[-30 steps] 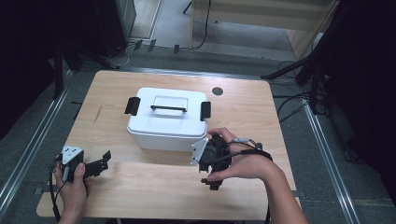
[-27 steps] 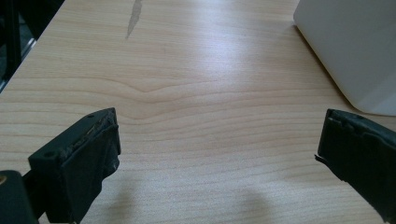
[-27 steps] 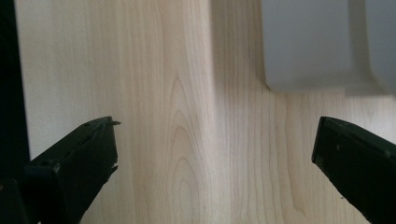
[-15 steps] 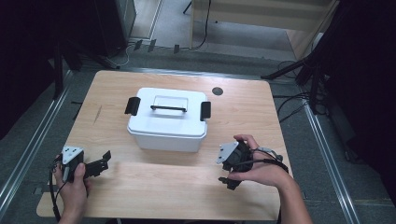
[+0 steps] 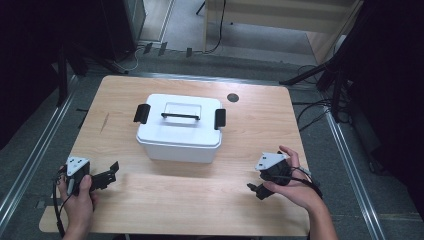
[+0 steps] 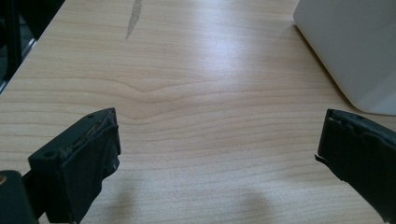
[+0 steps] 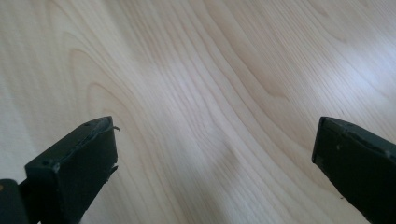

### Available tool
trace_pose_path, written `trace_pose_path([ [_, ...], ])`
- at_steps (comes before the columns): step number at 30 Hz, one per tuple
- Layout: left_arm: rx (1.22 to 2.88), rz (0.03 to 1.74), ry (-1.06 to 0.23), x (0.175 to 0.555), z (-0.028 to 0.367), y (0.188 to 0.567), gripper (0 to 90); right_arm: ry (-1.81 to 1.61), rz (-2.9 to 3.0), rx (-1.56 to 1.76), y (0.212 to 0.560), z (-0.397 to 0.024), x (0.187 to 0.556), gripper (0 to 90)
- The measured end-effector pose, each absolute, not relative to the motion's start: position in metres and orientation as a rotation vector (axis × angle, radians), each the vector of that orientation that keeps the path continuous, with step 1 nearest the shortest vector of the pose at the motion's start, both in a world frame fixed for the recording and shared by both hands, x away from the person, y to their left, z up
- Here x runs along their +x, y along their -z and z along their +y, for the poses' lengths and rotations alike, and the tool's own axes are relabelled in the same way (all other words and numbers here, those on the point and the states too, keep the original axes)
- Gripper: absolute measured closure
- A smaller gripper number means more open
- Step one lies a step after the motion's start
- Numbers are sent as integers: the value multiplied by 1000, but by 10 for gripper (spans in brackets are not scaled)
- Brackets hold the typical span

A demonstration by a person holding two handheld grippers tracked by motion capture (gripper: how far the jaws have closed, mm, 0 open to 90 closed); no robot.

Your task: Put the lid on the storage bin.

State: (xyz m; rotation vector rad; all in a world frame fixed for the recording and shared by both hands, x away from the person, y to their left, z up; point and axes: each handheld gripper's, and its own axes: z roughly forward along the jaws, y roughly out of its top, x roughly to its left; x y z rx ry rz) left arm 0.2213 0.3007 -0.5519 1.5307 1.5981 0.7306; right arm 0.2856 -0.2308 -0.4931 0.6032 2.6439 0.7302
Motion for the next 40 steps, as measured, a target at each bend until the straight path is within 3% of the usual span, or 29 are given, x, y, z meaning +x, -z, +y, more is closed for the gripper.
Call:
trace_pose_path([
  [23,1542,1579,-746,220,299,552,0,-968,2282,1067,524,-315,263,0],
  [40,1563,1585,-777,221,296,552,0,-1034,2043,1336,540,-340,245,0],
])
